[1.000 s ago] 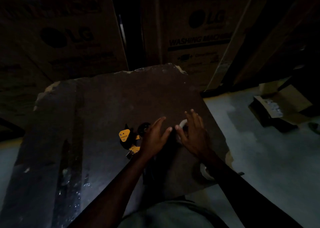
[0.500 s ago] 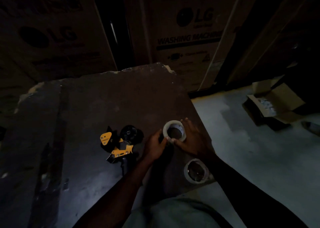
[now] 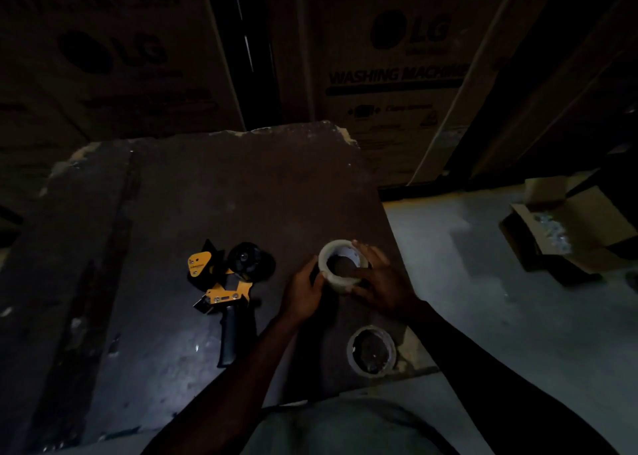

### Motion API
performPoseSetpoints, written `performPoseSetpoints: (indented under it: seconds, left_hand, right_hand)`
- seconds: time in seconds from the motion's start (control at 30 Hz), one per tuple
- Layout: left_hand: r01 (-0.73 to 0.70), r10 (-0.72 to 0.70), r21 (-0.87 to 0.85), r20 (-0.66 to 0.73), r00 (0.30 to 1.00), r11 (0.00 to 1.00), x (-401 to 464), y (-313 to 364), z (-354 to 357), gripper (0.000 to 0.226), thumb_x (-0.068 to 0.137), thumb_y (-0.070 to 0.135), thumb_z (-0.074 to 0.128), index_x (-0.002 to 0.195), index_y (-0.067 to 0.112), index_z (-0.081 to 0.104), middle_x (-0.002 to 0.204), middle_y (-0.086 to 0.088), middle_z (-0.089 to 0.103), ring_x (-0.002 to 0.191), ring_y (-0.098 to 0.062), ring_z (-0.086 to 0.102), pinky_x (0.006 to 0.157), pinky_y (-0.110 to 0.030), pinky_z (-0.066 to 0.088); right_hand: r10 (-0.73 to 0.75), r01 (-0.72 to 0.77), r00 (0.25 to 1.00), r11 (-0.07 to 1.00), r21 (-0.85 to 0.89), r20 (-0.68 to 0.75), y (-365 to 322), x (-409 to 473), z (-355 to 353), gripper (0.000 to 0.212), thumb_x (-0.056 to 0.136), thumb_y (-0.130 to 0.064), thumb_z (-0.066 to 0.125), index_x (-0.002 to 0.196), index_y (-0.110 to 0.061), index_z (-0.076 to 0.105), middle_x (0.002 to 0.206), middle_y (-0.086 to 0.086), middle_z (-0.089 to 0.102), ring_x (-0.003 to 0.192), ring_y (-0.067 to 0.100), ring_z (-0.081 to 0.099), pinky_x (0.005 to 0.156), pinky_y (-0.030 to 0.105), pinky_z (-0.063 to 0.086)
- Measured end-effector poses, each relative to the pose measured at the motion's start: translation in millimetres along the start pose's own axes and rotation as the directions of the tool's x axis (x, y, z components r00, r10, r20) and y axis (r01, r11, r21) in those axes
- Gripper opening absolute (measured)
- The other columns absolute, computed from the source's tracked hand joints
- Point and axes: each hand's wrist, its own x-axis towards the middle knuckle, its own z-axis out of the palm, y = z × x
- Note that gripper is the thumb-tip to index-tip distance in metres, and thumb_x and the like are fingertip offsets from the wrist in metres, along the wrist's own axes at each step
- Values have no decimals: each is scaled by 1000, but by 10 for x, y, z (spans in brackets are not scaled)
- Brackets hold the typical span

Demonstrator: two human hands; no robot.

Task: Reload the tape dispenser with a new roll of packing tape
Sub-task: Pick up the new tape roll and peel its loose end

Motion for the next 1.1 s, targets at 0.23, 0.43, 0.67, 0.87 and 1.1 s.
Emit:
performPoseSetpoints:
  seconds: [0.23,0.43,0.67,0.87,1.1]
  left_hand:
    - [91,-97,-108,-47,994,990,-22,201,19,56,89,32,62,138,9,50,130,1,59,121,-11,56,92,-10,43]
    - [63,-86,-226,-92,992,972,-110,396,-16,58,90,42,61,141,18,48,142,-5,54,130,-15,51,111,-39,41]
    - [-18,-67,-289,-281,958,957,-168,697,-84,73,76,57,61,139,22,49,135,-5,60,121,-16,59,102,-46,49]
    - [-111,-6,-315,-348,938,942,-353,1079,-351,44,90,25,66,133,17,58,120,-2,68,101,-4,68,85,-26,58]
    - [-202,57,-387,-356,933,899,-548,1481,-1011,25,89,14,67,113,21,69,103,1,76,93,-11,73,77,-26,58]
  right_hand:
    - [213,-192,976,938,288,-42,-107,110,-113,41,82,-50,66,107,-19,75,118,1,70,121,8,52,104,30,41]
    - [475,-345,879,588,732,33,-518,121,-389,15,86,-26,73,88,-13,79,83,1,77,72,3,67,67,21,52]
    - [632,-328,769,263,907,96,-924,206,-520,32,84,-33,73,93,-2,75,91,18,76,80,26,71,71,32,57]
    - [659,-274,735,75,959,159,-1299,381,-727,41,80,-40,75,93,-2,75,92,22,75,88,37,71,81,46,56]
    - [550,-272,822,157,949,144,-1809,666,-1167,37,80,-43,74,94,-10,74,92,15,77,91,34,73,77,44,58]
